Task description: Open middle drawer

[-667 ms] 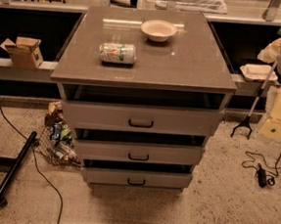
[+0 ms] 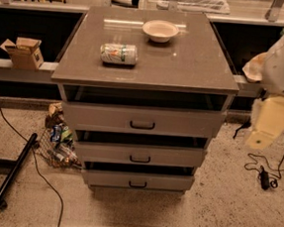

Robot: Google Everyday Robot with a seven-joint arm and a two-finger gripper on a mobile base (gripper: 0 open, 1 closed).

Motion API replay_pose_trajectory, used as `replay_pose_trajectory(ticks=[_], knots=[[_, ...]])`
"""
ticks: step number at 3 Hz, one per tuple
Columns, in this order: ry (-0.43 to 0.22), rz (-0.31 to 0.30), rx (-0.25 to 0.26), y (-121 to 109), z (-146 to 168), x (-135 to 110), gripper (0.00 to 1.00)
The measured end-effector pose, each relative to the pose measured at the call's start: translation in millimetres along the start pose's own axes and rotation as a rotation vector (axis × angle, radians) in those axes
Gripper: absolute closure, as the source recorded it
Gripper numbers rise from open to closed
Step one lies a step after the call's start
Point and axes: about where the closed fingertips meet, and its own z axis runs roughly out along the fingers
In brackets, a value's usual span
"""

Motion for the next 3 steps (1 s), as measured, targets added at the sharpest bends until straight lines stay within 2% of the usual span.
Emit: replay_pose_trajectory(ticks=[2, 3], knots=[[-0.132, -0.069, -0.149, 34.0, 139.4, -56.9, 0.00], [-0.130, -0.069, -0.148, 33.9, 137.3, -56.3, 0.00]])
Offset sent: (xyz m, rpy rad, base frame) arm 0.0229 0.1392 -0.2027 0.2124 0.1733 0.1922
